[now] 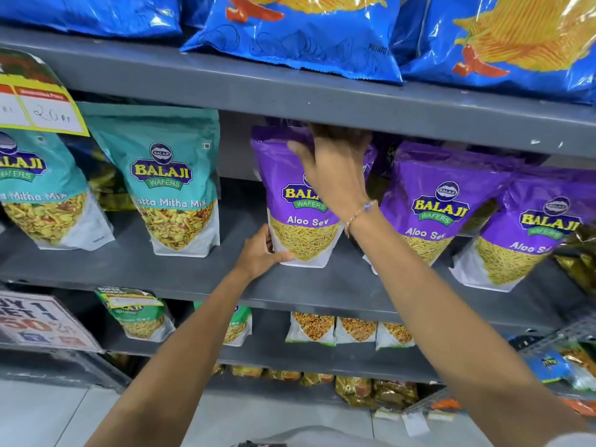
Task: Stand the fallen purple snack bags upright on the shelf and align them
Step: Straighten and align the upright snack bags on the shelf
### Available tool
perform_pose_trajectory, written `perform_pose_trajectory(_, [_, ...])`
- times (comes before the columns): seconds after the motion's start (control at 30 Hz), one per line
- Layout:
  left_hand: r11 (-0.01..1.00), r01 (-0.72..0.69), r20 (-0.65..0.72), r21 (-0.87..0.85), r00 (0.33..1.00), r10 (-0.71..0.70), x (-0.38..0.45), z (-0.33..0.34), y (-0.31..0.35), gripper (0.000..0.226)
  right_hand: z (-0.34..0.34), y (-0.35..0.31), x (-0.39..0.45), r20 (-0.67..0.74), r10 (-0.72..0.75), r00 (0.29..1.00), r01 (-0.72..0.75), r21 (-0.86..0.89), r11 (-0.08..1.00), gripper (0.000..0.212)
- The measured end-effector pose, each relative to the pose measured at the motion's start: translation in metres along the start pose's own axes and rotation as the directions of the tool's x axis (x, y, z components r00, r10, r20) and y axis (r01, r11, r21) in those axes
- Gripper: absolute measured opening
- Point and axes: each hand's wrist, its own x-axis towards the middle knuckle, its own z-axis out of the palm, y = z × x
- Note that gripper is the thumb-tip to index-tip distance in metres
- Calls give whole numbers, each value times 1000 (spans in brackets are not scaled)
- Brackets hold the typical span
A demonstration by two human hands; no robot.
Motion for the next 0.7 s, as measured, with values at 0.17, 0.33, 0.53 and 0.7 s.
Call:
perform_pose_trajectory(0.17, [1000,20,-1,3,1000,-20,-1,0,3,80,49,40,-92,-436,143,888,88,466,880,6])
perform_pose_trajectory(0.33, [999,18,2,28,1000,-18,-2,0,4,75,78,135,-160,-397,769,501,-348,721,599,24])
perform_pose_trajectory(0.53, [998,29,-3,47,1000,-29,0,-1,4,72,88,229,-171,312,669,674,-614,740,273,57])
perform_pose_trajectory(0.7, [998,33,-23,56,999,-32,0,-1,4,70,89,250,-163,520,379,765,-610,775,168,60])
